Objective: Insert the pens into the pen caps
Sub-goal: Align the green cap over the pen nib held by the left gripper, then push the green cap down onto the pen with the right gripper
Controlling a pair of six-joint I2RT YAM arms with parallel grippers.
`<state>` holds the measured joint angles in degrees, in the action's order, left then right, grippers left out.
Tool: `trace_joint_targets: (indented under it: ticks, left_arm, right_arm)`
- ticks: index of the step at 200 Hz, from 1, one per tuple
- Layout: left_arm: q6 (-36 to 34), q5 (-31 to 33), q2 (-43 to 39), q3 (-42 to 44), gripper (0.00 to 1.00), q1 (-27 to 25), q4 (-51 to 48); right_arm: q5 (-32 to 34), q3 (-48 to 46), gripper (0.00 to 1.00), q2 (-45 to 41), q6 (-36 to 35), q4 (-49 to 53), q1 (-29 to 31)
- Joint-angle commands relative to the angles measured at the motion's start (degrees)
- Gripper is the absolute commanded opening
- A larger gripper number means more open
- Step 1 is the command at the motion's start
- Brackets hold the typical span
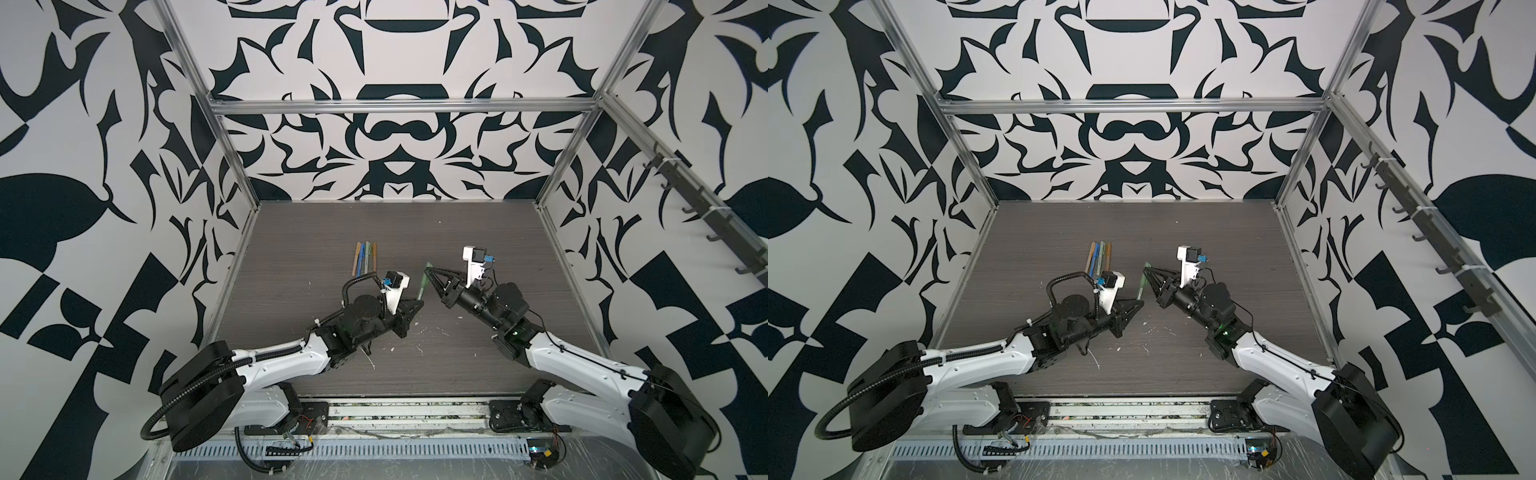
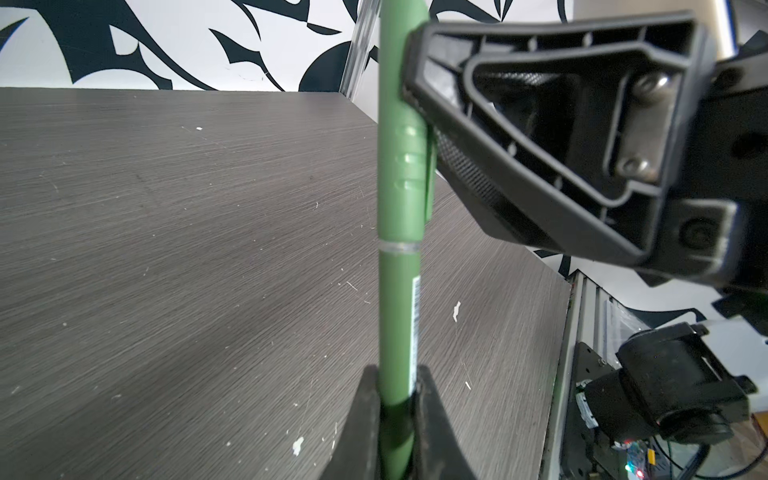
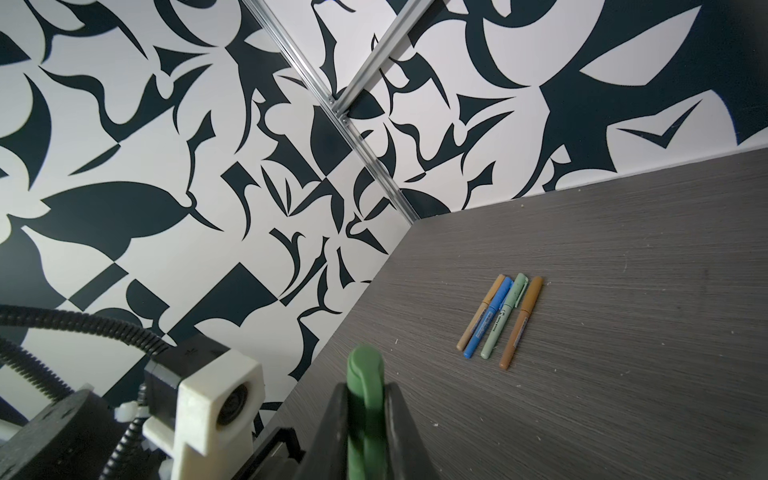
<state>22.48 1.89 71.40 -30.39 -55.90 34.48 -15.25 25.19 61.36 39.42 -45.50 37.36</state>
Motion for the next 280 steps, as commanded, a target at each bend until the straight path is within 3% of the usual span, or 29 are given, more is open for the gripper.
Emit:
trace_joint_targets:
  ticks: [1, 34, 88, 134, 183, 241, 280]
  left_arm:
    - [-2.28, 1.8, -0.82, -4.45, 0.0, 1.4, 5.63]
    - [-3.82, 1.83, -1.07, -1.67, 0.0, 1.39, 6.04]
    - [-6.73, 0.44, -2.28, 1.95, 0.0, 1.41, 6.83]
    - [-10.04, -2.31, -3.22, 3.41, 0.0, 1.41, 8.21]
    - [-10.44, -2.68, -3.88, 3.16, 0.0, 1.36, 7.36]
    - [-10.12, -2.16, -4.39, 3.03, 0.0, 1.36, 8.03]
    - [-8.36, -1.81, -3.42, 2.7, 0.0, 1.41, 11.17]
  right_arm:
    - [-5.47, 1.85, 0.27, -2.98, -3.3, 10.53, 1.33]
    - [-3.23, 5.87, 0.36, -9.09, -6.78, 21.16, 1.4]
    - [0.85, 14.59, 0.35, -13.38, -13.04, 37.27, 1.4]
    - [3.21, 26.74, 0.33, -6.78, -17.03, 45.58, 0.51]
    - [-1.64, 33.08, 0.35, 0.73, -16.97, 46.39, -0.36]
    - [-4.59, 29.47, 0.21, 0.72, -13.12, 43.94, -0.31]
    - [-6.82, 27.44, 0.04, 0.95, -11.13, 41.89, -0.36]
